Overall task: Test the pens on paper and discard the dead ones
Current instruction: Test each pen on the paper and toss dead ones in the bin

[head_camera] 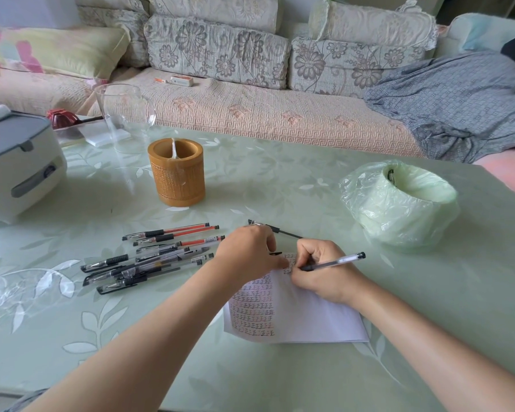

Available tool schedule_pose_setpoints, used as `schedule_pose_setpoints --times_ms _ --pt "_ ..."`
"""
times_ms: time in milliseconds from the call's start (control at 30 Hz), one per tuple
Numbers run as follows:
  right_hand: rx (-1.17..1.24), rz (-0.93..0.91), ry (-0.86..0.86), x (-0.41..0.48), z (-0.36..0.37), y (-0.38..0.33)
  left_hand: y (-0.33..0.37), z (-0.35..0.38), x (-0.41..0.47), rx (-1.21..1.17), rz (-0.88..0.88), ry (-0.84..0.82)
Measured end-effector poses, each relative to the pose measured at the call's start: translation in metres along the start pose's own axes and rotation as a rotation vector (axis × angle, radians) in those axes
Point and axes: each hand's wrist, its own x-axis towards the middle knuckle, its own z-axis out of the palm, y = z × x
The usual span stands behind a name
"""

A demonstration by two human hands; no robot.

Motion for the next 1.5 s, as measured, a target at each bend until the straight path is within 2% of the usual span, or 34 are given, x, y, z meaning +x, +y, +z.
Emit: schedule_pose_setpoints --times_ms 267,467,633,833,1033,1100,1167,1367,1433,1500 --pt "-0.002 0.004 0.003 -0.001 -0.002 -0.003 0.000 -0.001 -0.002 0.000 0.006 -0.012" --pt "0.285 0.103 0.128 0.002 -0.006 -0.004 -0.001 -0.010 -0.002 -0.021 0.040 -0.096" --pt "0.349 0.137 0.149 0.003 -0.010 -0.008 -0.010 -0.023 -0.003 -0.021 0.081 -0.182" --pt "0.386 0.127 0.092 0.004 -0.022 -0.019 -0.012 -0.028 -0.003 -0.003 0.108 -0.118" --pt "0.577 0.158 0.055 0.005 -0.031 -0.028 -0.011 -0.031 -0.004 -0.057 0.086 -0.066" --pt "0.513 0.131 0.070 0.006 -0.032 -0.029 -0.011 -0.031 -0.004 -0.078 0.086 -0.069" --pt "0.351 0.104 0.098 0.007 -0.033 -0.029 -0.010 -0.031 -0.004 -0.116 0.070 -0.067" --pt "-0.448 0.001 0.160 0.004 -0.034 -0.026 -0.011 -0.033 -0.001 -0.177 0.021 -0.040" --pt "-0.580 -0.031 0.128 0.002 -0.032 -0.028 -0.011 -0.033 -0.001 -0.176 0.023 -0.055" --pt "-0.599 -0.059 0.114 0.001 -0.030 -0.028 -0.010 -0.033 -0.002 -0.183 0.031 -0.072"
